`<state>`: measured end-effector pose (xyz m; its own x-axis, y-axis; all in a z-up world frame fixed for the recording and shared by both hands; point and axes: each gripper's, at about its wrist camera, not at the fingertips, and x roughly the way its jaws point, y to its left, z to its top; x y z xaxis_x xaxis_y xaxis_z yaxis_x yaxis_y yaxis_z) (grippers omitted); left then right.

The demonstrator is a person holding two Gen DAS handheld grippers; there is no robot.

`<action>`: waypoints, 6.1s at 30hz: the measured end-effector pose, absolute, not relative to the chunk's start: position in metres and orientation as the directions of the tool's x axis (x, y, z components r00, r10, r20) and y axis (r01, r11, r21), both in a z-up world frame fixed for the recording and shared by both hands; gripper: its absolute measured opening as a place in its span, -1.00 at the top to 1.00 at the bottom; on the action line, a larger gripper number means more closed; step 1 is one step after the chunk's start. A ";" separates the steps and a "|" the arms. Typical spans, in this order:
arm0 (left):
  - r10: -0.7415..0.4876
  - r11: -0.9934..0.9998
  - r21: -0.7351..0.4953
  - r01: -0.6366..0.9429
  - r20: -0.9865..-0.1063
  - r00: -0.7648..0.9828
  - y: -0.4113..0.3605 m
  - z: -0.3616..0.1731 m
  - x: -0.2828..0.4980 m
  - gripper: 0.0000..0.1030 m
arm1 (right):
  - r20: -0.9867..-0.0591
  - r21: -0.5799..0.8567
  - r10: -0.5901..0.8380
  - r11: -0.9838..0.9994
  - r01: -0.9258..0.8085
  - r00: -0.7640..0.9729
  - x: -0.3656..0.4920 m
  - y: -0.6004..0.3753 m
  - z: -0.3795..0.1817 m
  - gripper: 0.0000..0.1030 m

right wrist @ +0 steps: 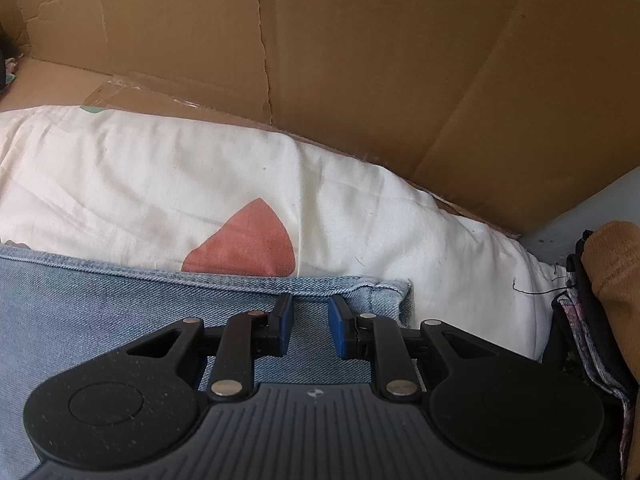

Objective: Fold clothes
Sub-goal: 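Hold the elastic waistband with the left gripper and pull it along the sheet, then hold the waistband with the left gripper while the right gripper moves over the pants leg, then open the left gripper and release the waistband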

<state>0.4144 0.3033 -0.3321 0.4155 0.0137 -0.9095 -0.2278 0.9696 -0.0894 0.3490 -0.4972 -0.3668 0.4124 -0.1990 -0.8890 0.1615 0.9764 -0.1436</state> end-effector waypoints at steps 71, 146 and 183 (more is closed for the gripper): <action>0.060 0.988 0.011 -0.155 -0.947 0.314 0.369 -0.275 0.302 0.82 | -0.863 -0.009 -0.021 1.000 0.027 0.505 0.254 -0.494 -0.282 0.50; -0.021 0.931 -0.136 -0.340 -0.947 0.320 0.399 -0.331 0.245 0.81 | -0.941 0.115 -0.014 0.927 0.357 0.339 -0.026 -0.455 -0.285 0.49; 0.060 0.914 -0.058 -0.400 -0.959 0.277 0.416 -0.295 0.157 0.25 | -0.947 0.151 0.012 0.897 0.415 0.320 -0.098 -0.475 -0.300 0.49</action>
<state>0.1573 0.4164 -0.2952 0.2768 0.0602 -0.9591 -0.4004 0.9145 -0.0582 -0.0981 -0.4752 -0.3004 0.3197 0.0116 -0.9474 0.4152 0.8971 0.1510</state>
